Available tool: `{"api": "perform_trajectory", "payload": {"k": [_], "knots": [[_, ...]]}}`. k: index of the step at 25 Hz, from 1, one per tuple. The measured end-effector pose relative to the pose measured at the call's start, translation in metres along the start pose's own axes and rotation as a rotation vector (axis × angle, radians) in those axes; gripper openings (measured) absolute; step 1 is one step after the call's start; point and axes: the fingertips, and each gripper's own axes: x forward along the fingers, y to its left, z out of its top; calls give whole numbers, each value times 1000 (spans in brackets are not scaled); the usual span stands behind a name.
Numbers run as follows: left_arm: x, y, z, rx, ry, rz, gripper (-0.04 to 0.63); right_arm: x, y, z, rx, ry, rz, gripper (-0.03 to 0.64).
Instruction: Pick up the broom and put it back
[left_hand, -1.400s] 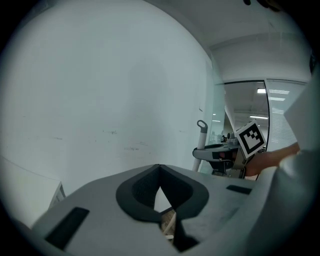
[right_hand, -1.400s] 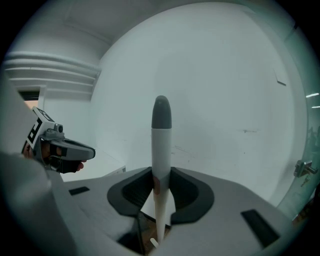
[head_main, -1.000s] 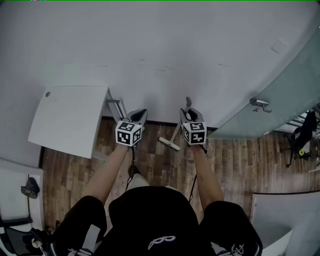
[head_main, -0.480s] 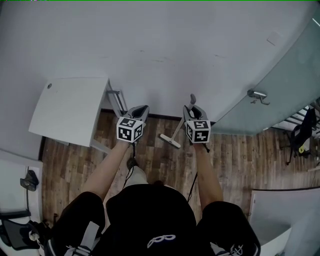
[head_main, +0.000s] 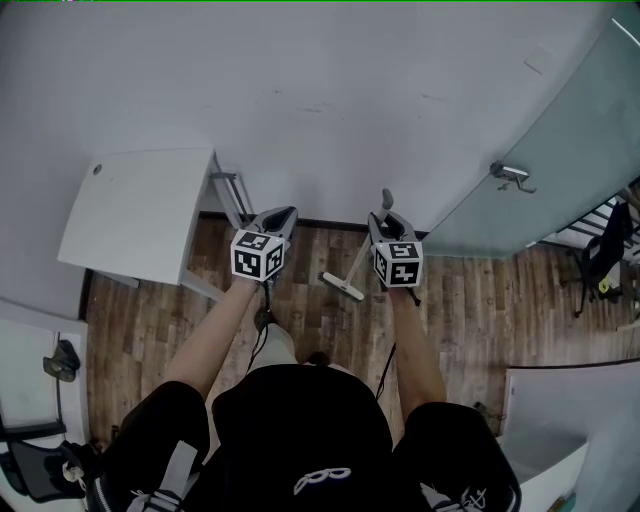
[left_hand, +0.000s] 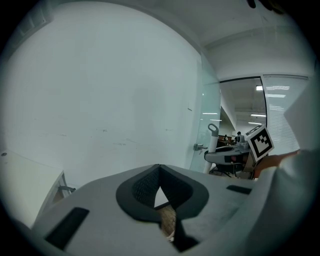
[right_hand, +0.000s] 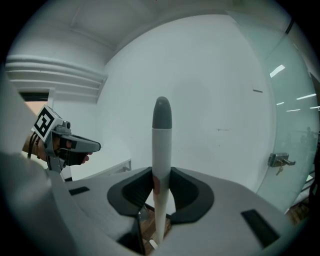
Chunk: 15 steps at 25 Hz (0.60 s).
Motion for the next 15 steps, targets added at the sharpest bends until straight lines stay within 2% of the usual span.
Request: {"api": "perform_trajectory", "payload": {"k": [15], "knots": [[7,-34,-9,39,39,-71,17,-38,-16,-27,31,15,-51,115]]}}
